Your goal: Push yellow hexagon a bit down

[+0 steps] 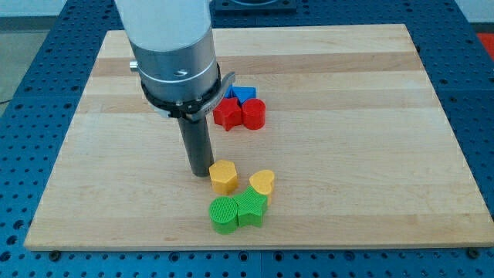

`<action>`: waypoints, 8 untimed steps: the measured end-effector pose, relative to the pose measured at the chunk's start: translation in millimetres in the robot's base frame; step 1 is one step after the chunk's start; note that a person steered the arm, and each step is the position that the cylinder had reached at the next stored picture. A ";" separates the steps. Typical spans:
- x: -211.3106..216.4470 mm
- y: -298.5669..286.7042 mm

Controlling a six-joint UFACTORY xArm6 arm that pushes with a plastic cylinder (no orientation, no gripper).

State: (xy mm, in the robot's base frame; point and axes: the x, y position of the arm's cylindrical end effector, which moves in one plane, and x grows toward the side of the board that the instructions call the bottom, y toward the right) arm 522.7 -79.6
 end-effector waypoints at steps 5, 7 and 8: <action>-24.8 16.2; -14.5 16.2; -10.5 16.2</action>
State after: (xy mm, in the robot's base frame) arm 512.2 -63.5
